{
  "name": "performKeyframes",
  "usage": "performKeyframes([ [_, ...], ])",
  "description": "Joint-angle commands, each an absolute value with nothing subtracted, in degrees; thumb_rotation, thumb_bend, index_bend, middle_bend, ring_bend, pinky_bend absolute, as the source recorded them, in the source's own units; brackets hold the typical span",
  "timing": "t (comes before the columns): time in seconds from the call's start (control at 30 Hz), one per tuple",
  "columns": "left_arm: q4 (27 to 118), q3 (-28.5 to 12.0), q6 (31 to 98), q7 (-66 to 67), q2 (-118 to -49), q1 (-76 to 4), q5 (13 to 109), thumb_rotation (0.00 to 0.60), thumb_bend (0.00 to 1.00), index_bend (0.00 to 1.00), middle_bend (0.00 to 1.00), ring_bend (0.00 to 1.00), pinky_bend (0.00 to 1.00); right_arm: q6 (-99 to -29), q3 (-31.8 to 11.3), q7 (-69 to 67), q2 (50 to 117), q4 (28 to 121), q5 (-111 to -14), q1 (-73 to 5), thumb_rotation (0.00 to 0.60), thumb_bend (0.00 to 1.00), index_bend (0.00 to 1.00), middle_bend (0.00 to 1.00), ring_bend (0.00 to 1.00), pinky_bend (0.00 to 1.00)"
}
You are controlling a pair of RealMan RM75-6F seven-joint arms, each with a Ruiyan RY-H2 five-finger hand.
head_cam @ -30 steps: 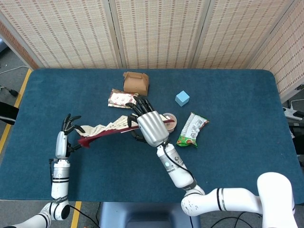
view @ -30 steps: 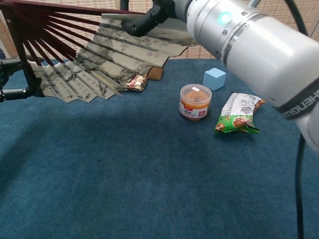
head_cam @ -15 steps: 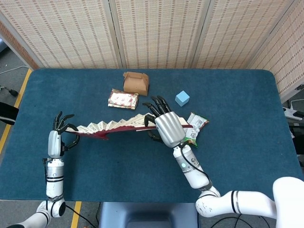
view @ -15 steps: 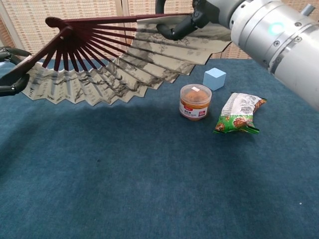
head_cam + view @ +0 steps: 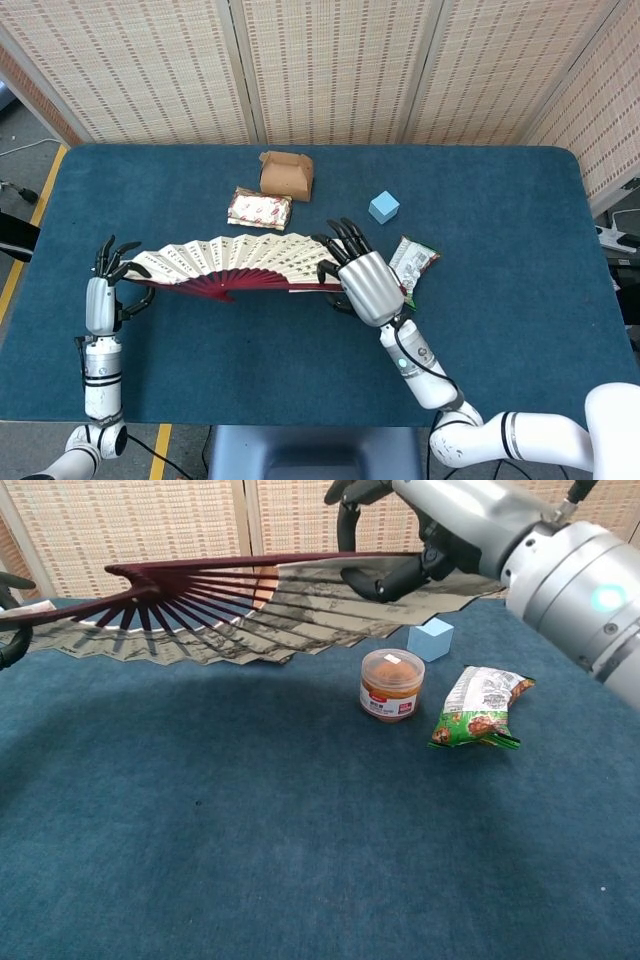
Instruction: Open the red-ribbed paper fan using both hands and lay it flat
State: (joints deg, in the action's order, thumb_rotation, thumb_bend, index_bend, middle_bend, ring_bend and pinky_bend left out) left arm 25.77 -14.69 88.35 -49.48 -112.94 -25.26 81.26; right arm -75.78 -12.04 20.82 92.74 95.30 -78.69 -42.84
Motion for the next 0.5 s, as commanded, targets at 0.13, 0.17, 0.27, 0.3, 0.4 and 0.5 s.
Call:
performKeyframes([
  [0.13,22.8,-10.2,87.9,-48.4,-113.7,-22.5,83.7,0.6,0.62,0.52,0.18,0.01,0.03,-76.5,-8.9,22.0,93.5,93.8,-82.0,-41.1,0.6,0.67,0.64,0.17,0.0,0.01],
  [0.17,22.1,-9.4,87.8,-48.0,-113.9,-22.1,84.2,0.6,0.62,0.5,0.18,0.01,0.03,-76.5,-8.5,22.2,93.6,93.7,-82.3,-40.8,0.6,0.67,0.63,0.17,0.0,0.01],
  [0.27,19.5,-7.6,87.2,-47.1,-114.8,-20.9,85.1,0.6,0.61,0.46,0.17,0.0,0.03,-76.5,-7.1,23.3,94.0,93.7,-83.1,-39.8,0.6,0.67,0.61,0.17,0.0,0.01],
  [0.3,19.0,-7.3,86.6,-47.2,-115.0,-20.7,85.1,0.6,0.6,0.44,0.17,0.0,0.03,-76.5,-6.6,23.6,93.9,93.9,-83.3,-39.4,0.6,0.67,0.6,0.17,0.0,0.01],
  [0.4,17.9,-6.4,84.6,-47.7,-115.4,-19.7,85.2,0.6,0.55,0.27,0.13,0.0,0.03,-76.3,-5.3,25.5,92.8,95.2,-83.5,-38.2,0.6,0.67,0.53,0.17,0.0,0.01],
  [0.5,16.4,-5.1,83.1,-47.0,-115.5,-18.7,85.7,0.6,0.5,0.03,0.06,0.0,0.02,-76.3,-3.9,27.0,91.6,95.9,-84.0,-37.0,0.6,0.67,0.41,0.17,0.0,0.01],
])
